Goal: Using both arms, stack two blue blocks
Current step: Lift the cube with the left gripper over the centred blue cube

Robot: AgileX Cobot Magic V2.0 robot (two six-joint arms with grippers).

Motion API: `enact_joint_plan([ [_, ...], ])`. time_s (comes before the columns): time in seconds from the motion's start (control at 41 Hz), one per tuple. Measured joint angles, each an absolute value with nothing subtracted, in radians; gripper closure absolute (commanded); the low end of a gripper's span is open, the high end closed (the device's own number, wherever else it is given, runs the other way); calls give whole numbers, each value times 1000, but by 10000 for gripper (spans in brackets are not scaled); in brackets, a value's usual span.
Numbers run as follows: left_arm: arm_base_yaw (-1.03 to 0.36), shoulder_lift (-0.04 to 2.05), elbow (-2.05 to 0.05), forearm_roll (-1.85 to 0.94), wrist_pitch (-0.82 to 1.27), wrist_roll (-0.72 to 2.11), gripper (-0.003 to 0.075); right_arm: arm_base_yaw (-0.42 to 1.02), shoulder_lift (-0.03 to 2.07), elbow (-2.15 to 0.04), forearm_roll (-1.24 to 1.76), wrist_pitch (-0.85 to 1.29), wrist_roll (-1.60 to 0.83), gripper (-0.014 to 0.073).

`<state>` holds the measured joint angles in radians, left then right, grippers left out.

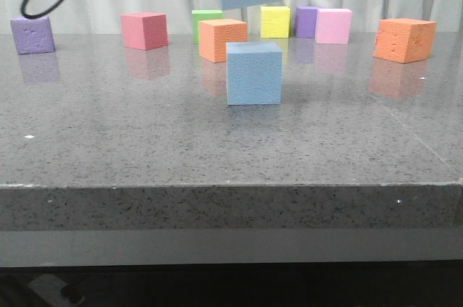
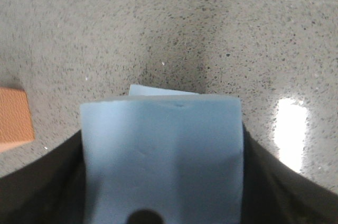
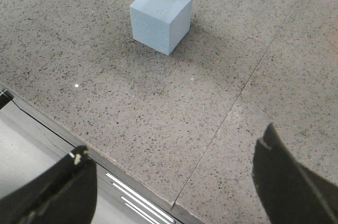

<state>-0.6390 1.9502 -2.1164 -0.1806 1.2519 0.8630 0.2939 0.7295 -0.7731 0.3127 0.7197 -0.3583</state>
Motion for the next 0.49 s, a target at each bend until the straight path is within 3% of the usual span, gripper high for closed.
enact_joint_plan([
  [0.488, -648, 2033, -2116, -115, 1198, 903, 353, 294, 730, -773, 313, 720, -358, -14],
])
